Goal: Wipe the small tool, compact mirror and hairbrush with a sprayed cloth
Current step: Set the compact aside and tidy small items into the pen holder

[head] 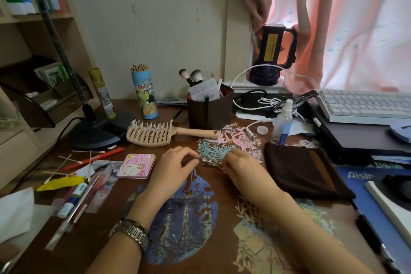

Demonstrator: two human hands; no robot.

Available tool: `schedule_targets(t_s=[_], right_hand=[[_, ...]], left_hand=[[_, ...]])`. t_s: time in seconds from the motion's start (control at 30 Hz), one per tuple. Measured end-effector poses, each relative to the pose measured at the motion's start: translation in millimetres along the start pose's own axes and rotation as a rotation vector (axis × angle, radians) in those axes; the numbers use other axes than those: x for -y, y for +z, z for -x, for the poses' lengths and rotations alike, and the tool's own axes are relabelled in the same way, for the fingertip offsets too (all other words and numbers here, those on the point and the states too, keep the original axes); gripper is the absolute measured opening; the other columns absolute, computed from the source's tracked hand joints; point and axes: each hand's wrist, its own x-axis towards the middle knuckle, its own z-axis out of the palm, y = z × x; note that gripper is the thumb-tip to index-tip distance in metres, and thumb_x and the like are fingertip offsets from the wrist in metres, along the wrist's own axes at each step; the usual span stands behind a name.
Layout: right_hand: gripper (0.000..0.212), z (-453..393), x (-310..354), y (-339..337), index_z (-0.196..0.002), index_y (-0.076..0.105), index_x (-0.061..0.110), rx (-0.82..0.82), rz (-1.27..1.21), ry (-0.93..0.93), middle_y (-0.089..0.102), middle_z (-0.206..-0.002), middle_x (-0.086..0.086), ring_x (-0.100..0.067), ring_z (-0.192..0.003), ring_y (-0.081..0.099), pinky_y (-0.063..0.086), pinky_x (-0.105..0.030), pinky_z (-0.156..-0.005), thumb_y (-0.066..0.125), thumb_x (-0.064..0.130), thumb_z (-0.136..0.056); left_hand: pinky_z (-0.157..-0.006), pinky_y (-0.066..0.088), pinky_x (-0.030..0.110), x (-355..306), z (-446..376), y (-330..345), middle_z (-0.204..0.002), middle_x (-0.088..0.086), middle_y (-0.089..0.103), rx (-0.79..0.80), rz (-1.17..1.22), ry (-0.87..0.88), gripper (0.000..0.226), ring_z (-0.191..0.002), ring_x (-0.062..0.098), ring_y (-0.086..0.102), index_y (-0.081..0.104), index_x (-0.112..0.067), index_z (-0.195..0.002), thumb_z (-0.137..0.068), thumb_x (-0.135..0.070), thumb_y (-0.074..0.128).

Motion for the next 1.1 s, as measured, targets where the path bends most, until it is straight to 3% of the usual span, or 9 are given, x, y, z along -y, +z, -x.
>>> schedule_targets(t_s=[0.1,0.2,0.33,0.47,0.57,0.77,0.87,0.97,1.1], right_hand=[[0.004,-1,1,-7,-0.090,0.064,0.013,-0.128,-0.247,0.147,0.058,-0.087,0.006,-0.009,-0.078,0.055,0.044,-0.020,-0.070,0.061,0.015,-0.090],[0.002,0,6,-10,-0.084,0.066,0.018,-0.140,-0.500,0.302,0.064,-0.078,0.006,-0.006,-0.070,0.059,0.049,-0.018,-0.064,0.067,0.018,-0.086],[0.003,1,8,-5,-0.082,0.069,0.017,-0.113,-0.659,0.358,0.068,-0.075,0.002,-0.010,-0.069,0.063,0.054,-0.027,-0.068,0.072,0.019,-0.082],[0.007,3,12,-3,-0.086,0.069,0.010,-0.065,-0.765,0.380,0.070,-0.078,-0.008,-0.017,-0.069,0.065,0.057,-0.033,-0.071,0.072,0.014,-0.081],[0.009,3,13,-2,-0.087,0.068,0.005,-0.028,-0.806,0.376,0.070,-0.079,-0.014,-0.015,-0.064,0.064,0.057,-0.030,-0.069,0.072,0.010,-0.081],[0.010,3,7,-8,-0.089,0.069,0.009,-0.001,-0.858,0.404,0.070,-0.086,-0.015,-0.021,-0.070,0.065,0.056,-0.029,-0.073,0.070,0.017,-0.083],[0.015,2,6,-14,-0.092,0.069,0.004,-0.036,-0.963,0.435,0.068,-0.086,-0.022,-0.013,-0.067,0.060,0.052,-0.023,-0.068,0.069,0.017,-0.084],[0.019,2,5,-17,-0.095,0.068,0.003,-0.037,-1.035,0.458,0.068,-0.081,-0.013,-0.007,-0.066,0.060,0.051,-0.016,-0.065,0.067,0.019,-0.086],[0.020,3,3,-16,-0.095,0.069,0.008,0.014,-1.033,0.483,0.067,-0.081,-0.008,-0.012,-0.071,0.060,0.052,-0.025,-0.072,0.068,0.025,-0.085]], left_hand=[[-0.073,0.042,0.006,-7,1,1,-0.095,-0.015,0.065,-0.011,0.164,-0.054,0.009,-0.090,-0.004,0.058,0.070,-0.024,-0.094,-0.089,-0.026,0.063],[-0.075,0.047,0.009,-15,4,6,-0.089,-0.014,0.069,-0.001,0.298,-0.088,0.008,-0.085,-0.006,0.061,0.071,-0.026,-0.091,-0.087,-0.029,0.064],[-0.075,0.047,0.010,-25,10,16,-0.089,-0.011,0.070,0.053,0.413,-0.130,0.005,-0.085,-0.003,0.062,0.069,-0.031,-0.089,-0.086,-0.030,0.065],[-0.079,0.049,0.023,-28,12,21,-0.088,-0.004,0.070,0.051,0.480,-0.182,0.006,-0.088,0.007,0.065,0.067,-0.024,-0.087,-0.086,-0.029,0.065],[-0.082,0.049,0.027,-28,13,22,-0.088,0.001,0.070,0.056,0.571,-0.228,0.009,-0.089,0.013,0.065,0.068,-0.017,-0.089,-0.086,-0.026,0.065],[-0.070,0.052,0.015,-33,13,18,-0.086,0.004,0.071,0.051,0.623,-0.245,0.009,-0.076,0.008,0.066,0.063,-0.013,-0.097,-0.090,-0.018,0.060],[-0.071,0.052,0.017,-32,14,16,-0.085,-0.001,0.069,0.093,0.587,-0.239,0.008,-0.076,0.007,0.065,0.063,-0.018,-0.097,-0.091,-0.020,0.058],[-0.077,0.052,0.022,-31,16,16,-0.087,-0.004,0.069,0.141,0.531,-0.217,0.008,-0.080,0.007,0.065,0.065,-0.023,-0.096,-0.091,-0.024,0.059],[-0.081,0.051,0.028,-31,17,17,-0.084,-0.006,0.069,0.162,0.503,-0.170,0.008,-0.083,0.007,0.065,0.068,-0.027,-0.094,-0.090,-0.024,0.061]])
